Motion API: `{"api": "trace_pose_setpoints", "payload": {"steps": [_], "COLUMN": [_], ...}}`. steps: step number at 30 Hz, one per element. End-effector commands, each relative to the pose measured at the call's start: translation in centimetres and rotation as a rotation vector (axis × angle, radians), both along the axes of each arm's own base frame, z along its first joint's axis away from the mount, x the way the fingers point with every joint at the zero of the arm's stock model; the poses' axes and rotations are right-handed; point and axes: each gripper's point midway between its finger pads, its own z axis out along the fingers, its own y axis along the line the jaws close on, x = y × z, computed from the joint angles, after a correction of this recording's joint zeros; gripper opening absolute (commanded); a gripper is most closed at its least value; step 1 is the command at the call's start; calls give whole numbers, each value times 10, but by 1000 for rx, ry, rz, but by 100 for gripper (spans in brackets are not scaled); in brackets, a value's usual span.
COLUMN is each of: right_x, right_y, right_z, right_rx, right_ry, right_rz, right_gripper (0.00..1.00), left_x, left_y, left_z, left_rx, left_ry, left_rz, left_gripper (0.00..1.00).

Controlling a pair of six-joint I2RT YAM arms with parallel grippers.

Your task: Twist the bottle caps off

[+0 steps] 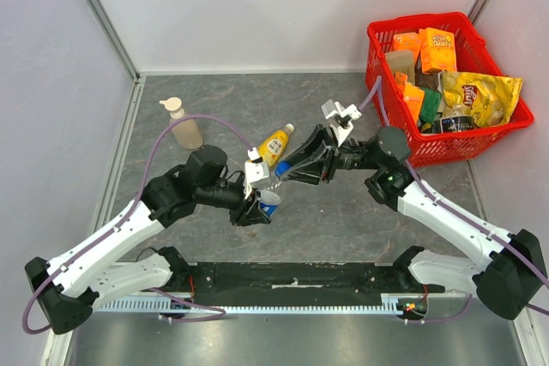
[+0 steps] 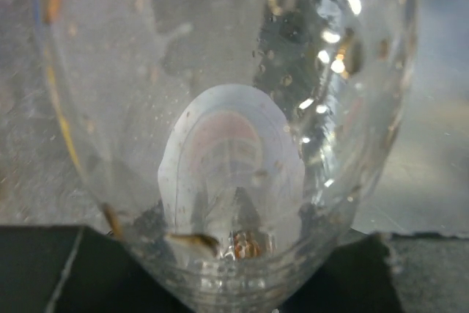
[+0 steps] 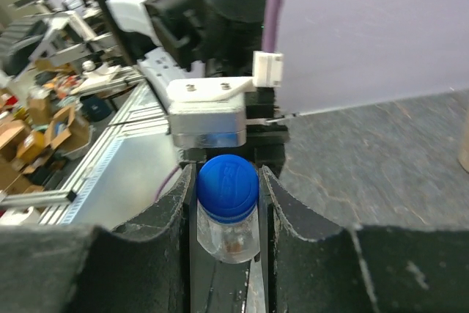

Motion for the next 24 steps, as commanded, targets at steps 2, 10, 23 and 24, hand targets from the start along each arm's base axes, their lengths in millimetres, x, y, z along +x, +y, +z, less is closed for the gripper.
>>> {"api": "trace_pose_setpoints", "payload": {"steps": [2,10,23,24], "right_x": [-53,-64,-50,-44], "right_y": [-15,-16,-18,-17], "right_z": [47,50,69,70], "right_rx": [154,179,228,217], "right_ry": [-176,-215,-217,-212], "right_rz": [206,241,113,80], "right_gripper": [0,0,0,0], "left_x": [-30,-36,-37,-36], "left_y": [-15,-17,-15,-14], "left_z": [15,16,5,4], "left_rx": [-87,-96,-67,-64], "left_ry": [53,81,114,113], "left_rz": [-221,-267,-244,-240], "left_gripper": [17,16,16,16]}}
